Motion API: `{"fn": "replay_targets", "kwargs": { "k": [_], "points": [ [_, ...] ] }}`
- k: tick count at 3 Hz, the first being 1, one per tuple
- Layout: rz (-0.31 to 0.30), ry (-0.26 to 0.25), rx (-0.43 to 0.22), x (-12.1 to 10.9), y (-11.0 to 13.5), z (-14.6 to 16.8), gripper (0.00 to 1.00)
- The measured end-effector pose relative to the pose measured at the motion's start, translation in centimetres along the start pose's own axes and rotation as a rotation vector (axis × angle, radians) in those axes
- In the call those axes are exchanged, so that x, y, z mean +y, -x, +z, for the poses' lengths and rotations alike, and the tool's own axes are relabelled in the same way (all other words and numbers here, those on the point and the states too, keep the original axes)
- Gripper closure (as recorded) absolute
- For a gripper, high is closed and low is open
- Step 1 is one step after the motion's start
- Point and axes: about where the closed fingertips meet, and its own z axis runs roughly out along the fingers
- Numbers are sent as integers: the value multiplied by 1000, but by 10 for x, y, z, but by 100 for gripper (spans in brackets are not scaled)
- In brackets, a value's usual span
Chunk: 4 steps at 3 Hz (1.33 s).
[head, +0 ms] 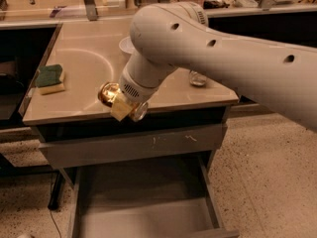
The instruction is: Place orange can into middle drawer
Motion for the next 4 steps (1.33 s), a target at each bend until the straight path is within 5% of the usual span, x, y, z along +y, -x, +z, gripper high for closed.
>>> {"fn": "replay_targets", "kwargs": {
  "k": [2, 3, 4],
  "points": [
    [192, 45, 53, 94, -56, -13, 100],
    [330, 105, 85, 127, -98, 12, 100],
    [337, 112, 99, 131, -106, 16, 100]
  ]
}}
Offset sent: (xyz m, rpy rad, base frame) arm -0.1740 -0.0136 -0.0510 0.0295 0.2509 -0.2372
